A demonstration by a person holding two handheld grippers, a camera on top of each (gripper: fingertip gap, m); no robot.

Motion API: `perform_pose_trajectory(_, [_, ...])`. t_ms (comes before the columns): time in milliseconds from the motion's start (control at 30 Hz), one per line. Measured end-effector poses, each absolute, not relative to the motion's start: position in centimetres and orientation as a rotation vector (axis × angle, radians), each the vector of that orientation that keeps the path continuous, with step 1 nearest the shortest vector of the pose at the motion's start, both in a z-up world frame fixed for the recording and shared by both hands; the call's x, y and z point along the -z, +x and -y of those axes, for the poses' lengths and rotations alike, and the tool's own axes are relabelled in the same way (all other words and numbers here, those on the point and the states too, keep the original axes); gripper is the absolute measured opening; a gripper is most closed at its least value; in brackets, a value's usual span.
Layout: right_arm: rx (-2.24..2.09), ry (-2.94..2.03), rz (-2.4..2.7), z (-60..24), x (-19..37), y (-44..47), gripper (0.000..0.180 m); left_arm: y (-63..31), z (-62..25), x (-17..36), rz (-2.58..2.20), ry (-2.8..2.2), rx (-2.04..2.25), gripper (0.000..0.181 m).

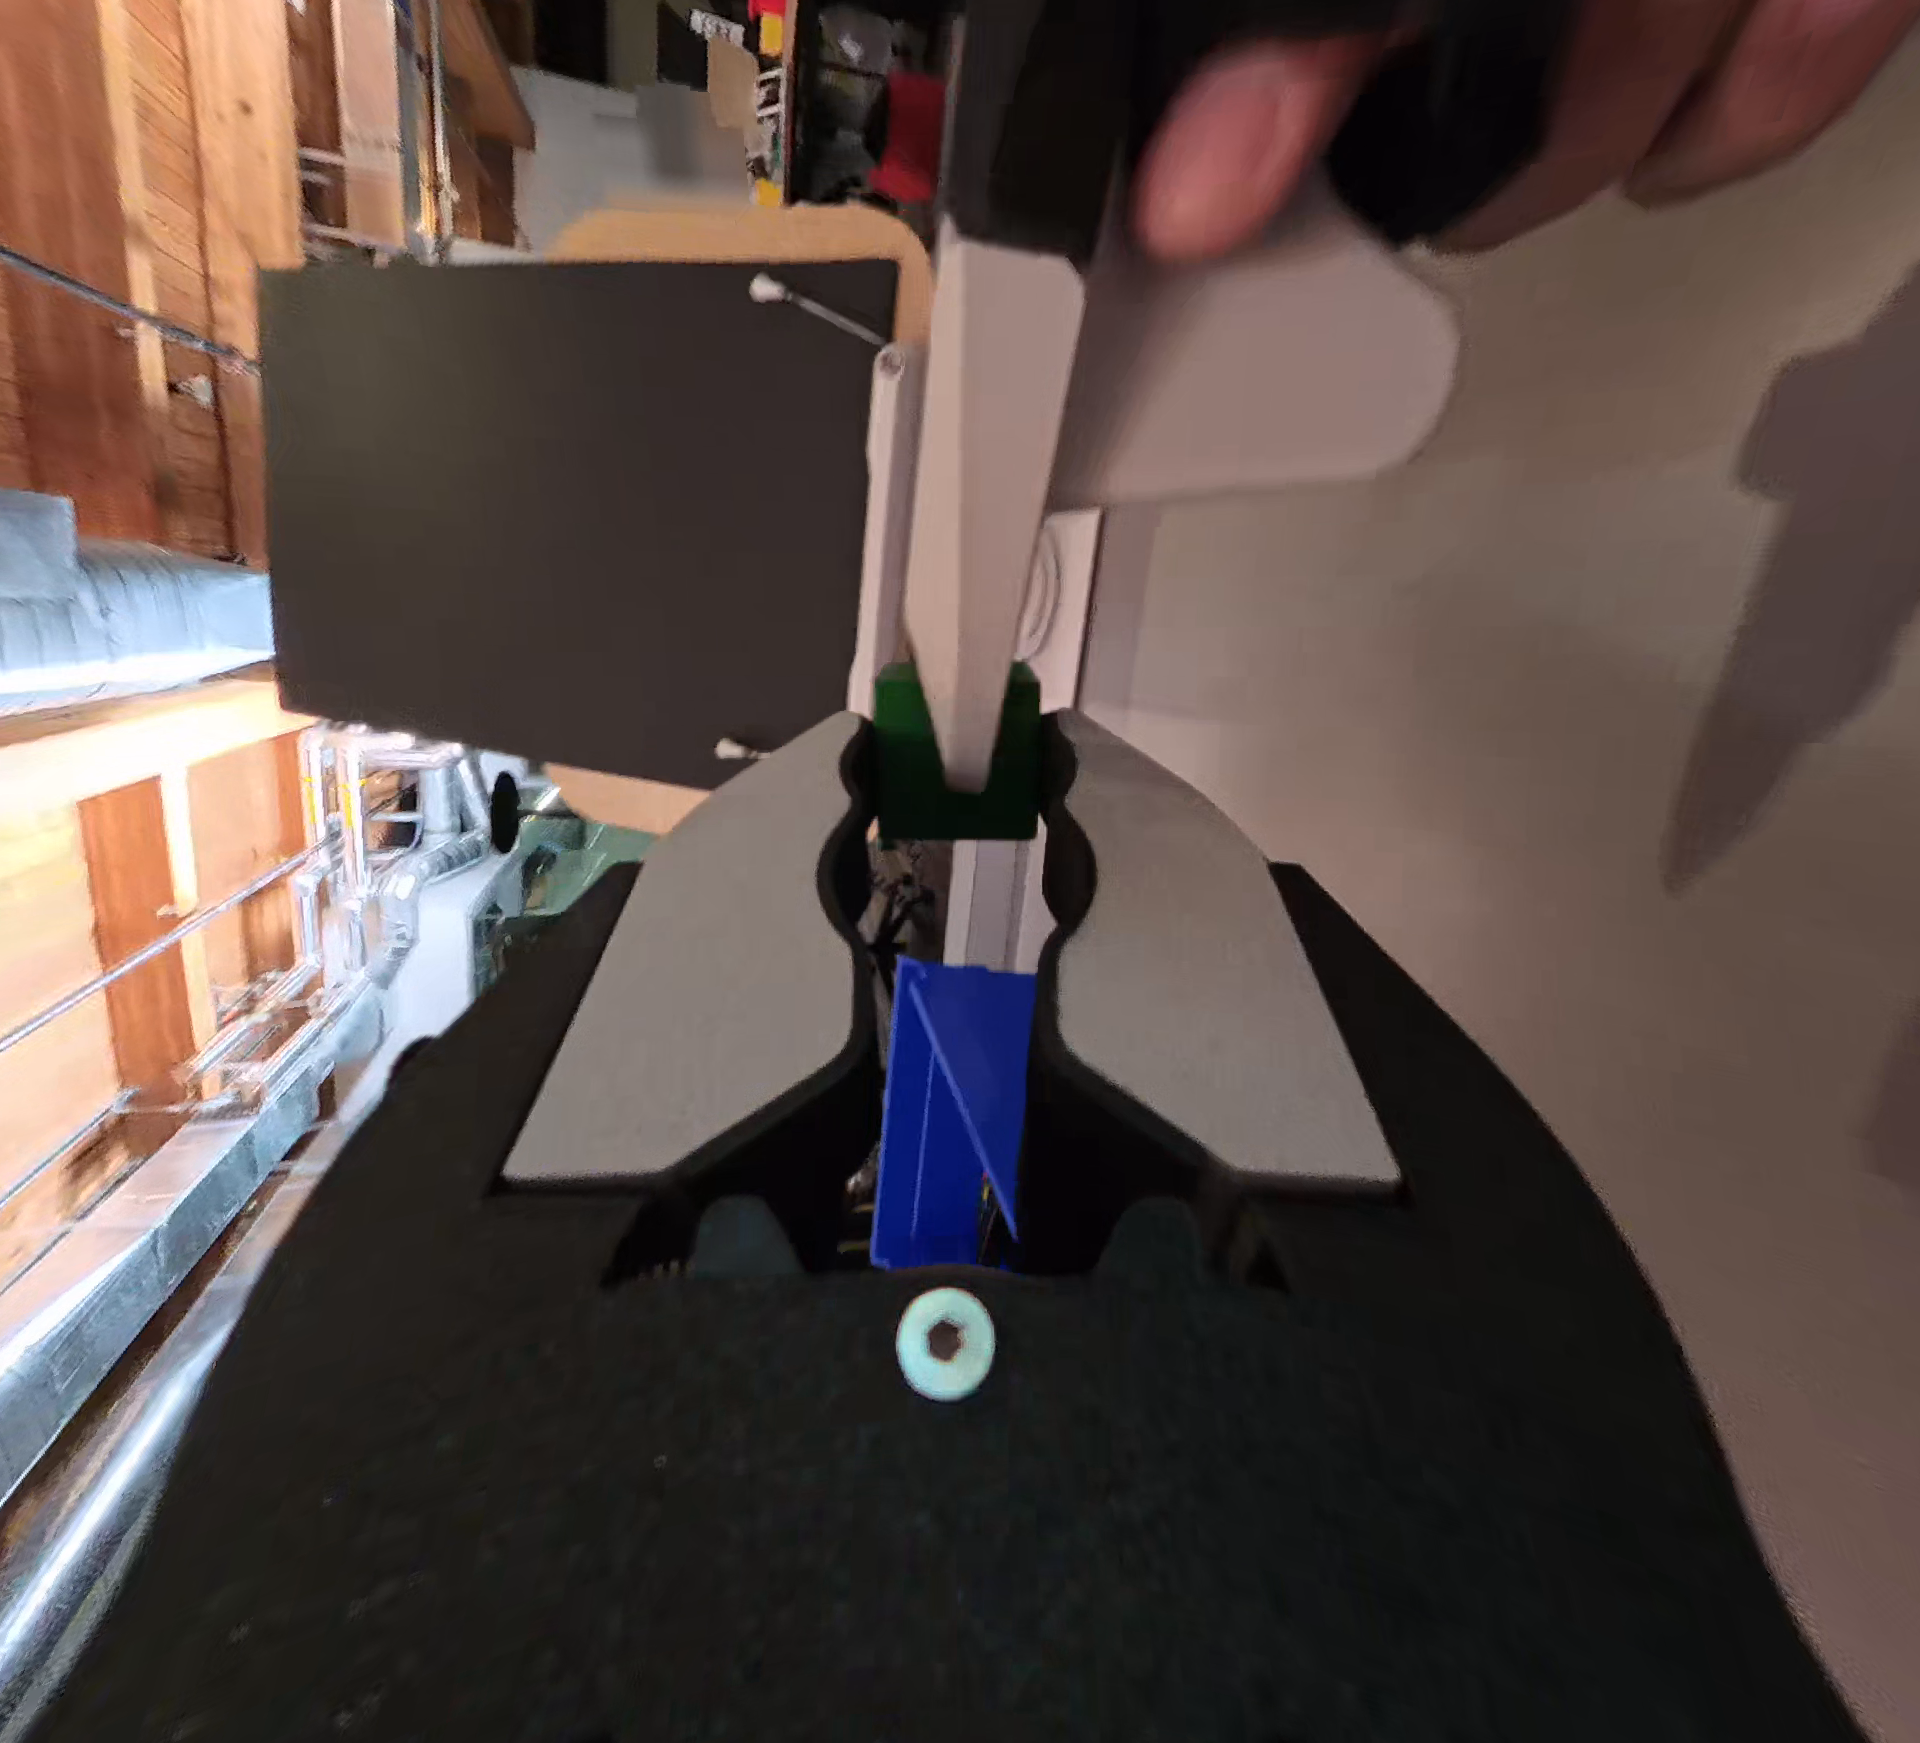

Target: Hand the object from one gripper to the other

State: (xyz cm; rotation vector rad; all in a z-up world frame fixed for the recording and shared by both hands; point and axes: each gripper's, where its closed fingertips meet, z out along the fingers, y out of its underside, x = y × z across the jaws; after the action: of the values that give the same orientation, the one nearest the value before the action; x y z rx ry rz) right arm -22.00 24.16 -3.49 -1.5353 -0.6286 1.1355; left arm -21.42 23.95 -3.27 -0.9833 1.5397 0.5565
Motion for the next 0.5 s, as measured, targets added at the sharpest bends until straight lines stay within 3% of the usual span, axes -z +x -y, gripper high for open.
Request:
perform_pose_trajectory(133, [-1.117,-1.472,0.77,-22.6,4.0,-22.0,0.027,-20.6,-23.4,4.6,-1.587,-0.996,-0.545,0.028])
perform_pose_trajectory(300, [-1.084,-1.514,0.752,-23.3,5.7,-20.6,0.027,-21.5,-22.9,7.1,-1.528,-1.181,-0.387,0.035])
perform_pose_trajectory(500, [-0.937,-1.528,0.738,-24.7,6.5,-17.1,0.026,-24.3,-22.0,10.8,-1.201,-1.585,0.382,0.032])
